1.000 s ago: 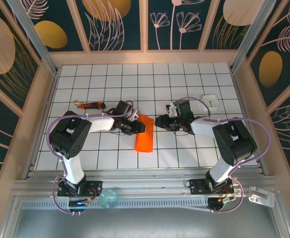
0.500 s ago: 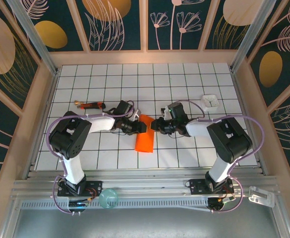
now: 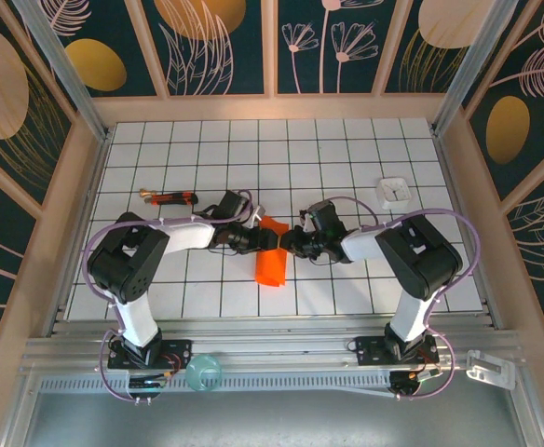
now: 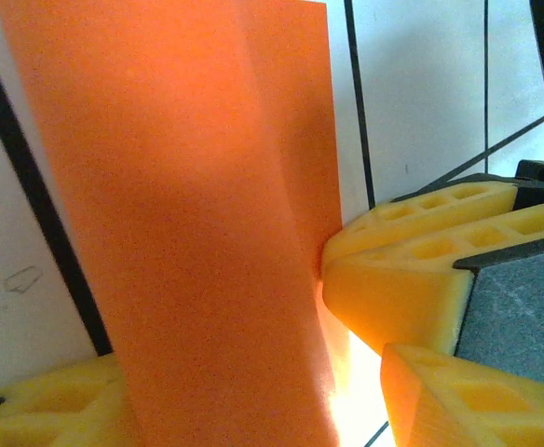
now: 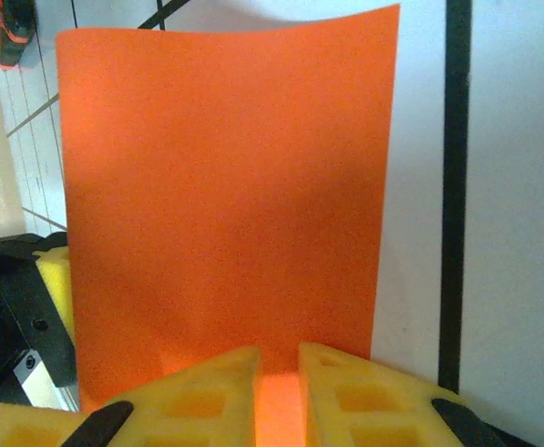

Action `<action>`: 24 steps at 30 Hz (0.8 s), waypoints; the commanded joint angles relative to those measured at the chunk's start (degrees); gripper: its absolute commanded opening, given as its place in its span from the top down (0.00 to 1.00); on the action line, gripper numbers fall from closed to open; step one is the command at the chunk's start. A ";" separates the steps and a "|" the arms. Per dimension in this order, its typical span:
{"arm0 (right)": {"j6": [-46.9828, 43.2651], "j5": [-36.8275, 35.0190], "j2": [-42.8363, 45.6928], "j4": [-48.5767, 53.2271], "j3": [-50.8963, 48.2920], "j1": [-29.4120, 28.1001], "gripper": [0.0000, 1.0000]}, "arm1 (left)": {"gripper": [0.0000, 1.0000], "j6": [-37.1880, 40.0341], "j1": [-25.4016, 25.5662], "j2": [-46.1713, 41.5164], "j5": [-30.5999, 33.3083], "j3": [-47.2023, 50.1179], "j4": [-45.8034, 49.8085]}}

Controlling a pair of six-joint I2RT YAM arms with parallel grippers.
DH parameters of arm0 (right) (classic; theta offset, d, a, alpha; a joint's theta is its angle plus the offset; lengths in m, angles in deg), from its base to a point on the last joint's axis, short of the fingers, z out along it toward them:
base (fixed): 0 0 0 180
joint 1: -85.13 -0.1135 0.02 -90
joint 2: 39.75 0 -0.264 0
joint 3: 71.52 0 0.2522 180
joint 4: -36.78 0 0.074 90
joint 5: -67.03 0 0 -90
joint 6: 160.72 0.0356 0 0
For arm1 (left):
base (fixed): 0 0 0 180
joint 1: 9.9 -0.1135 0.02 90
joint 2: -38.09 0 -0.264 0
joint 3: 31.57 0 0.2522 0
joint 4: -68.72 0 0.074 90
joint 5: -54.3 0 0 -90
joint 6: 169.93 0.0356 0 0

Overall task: Fold a paper plane with a square sheet of paper (pick it up from the middle)
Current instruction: First fold the square sheet of paper in half at the center of the table.

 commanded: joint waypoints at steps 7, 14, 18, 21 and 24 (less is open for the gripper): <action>3.18 -2.94 -2.91 -3.10 -0.99 -1.64 0.84 | 0.34 -1.08 -0.28 -1.90 10.36 2.78 8.04; 3.32 -3.03 -3.71 -3.01 -0.46 -1.96 0.85 | 0.38 -1.55 1.13 -0.91 11.89 1.35 9.50; 3.44 -3.20 -3.51 -2.88 -0.20 -1.96 0.85 | 0.46 -2.22 1.33 -1.15 11.19 1.50 8.84; 2.89 -3.38 -2.80 -1.95 0.26 -1.92 0.85 | 0.50 -2.30 1.28 -1.44 11.17 1.87 8.32; 1.98 -3.12 -1.86 -1.24 0.77 -1.80 0.83 | 0.54 -3.12 1.23 -1.85 9.65 2.75 6.20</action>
